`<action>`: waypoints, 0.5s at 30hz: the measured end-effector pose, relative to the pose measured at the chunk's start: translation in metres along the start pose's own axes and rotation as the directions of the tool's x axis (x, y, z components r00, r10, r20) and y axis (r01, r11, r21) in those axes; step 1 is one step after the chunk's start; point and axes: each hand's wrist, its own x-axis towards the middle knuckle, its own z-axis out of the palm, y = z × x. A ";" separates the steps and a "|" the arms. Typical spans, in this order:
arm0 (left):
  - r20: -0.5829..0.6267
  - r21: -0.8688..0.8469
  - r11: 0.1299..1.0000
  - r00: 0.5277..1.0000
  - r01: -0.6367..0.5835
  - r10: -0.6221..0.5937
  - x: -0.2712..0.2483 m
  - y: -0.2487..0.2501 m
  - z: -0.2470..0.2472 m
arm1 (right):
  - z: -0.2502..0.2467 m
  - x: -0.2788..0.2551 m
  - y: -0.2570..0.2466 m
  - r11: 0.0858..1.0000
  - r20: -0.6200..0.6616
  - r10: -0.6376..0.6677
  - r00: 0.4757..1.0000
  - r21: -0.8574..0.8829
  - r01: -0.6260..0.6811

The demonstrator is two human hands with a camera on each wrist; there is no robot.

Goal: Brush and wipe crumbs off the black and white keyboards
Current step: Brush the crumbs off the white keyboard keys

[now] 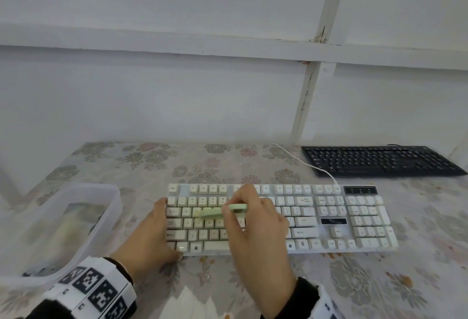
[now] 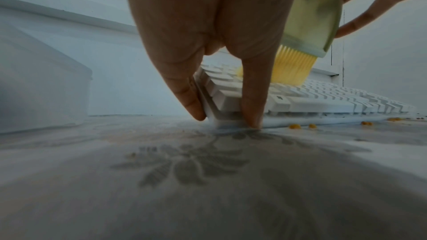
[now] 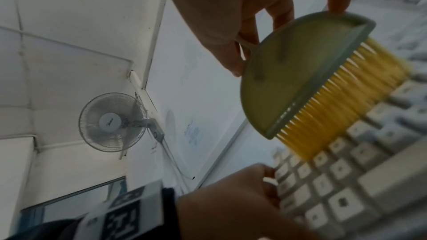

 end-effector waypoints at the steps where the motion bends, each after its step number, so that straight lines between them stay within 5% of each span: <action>1: 0.002 -0.002 1.000 1.000 -0.005 0.005 0.000 0.000 0.000 | -0.005 0.001 0.005 1.000 -0.015 0.022 1.000 -0.011 -0.022; 7: 0.006 -0.036 0.999 1.000 -0.005 0.005 -0.001 0.001 -0.001 | -0.015 -0.001 0.013 0.971 -0.076 -0.019 0.997 0.238 0.036; 15: 0.005 -0.039 0.999 1.000 -0.025 0.025 -0.004 0.005 -0.002 | -0.032 -0.004 0.043 0.998 -0.150 0.040 0.988 0.049 -0.033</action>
